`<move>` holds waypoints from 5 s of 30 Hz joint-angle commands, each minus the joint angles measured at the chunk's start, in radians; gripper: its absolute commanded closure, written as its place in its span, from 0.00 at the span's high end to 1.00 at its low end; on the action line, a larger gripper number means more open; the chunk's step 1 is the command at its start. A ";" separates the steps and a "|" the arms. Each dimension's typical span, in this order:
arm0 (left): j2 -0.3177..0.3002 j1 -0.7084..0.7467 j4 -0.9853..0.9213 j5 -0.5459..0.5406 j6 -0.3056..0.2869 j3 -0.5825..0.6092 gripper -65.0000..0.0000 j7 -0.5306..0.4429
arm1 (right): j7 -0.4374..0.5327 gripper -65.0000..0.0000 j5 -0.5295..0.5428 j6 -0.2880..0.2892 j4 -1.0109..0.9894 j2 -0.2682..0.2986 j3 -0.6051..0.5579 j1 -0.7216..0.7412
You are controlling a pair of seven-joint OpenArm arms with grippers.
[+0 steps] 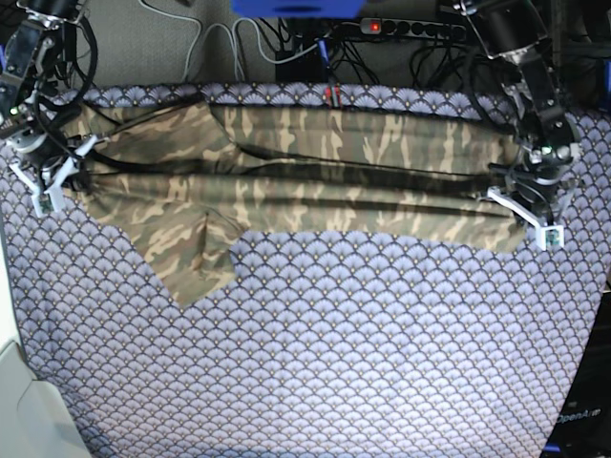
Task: Fold the T-shirt properly
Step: 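Lift the hem and fold it over toward the folded collar edge, then lower the hem onto the folded shirt and hold both grippers there, then pull the strip end at the right gripper outward to straighten it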
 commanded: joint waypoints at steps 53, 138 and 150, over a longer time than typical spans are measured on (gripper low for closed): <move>0.016 0.123 0.119 0.010 0.020 -0.055 0.01 0.090 | -0.010 0.00 -0.011 -0.012 0.159 0.016 0.065 -0.131; -0.051 0.177 0.108 -0.108 -0.130 -0.054 0.51 0.091 | -0.434 0.59 0.101 -0.012 0.205 0.002 0.004 0.070; -0.048 0.175 0.108 -0.108 -0.130 -0.052 0.51 0.091 | -0.500 0.59 0.102 -0.012 0.146 -0.029 -0.002 0.141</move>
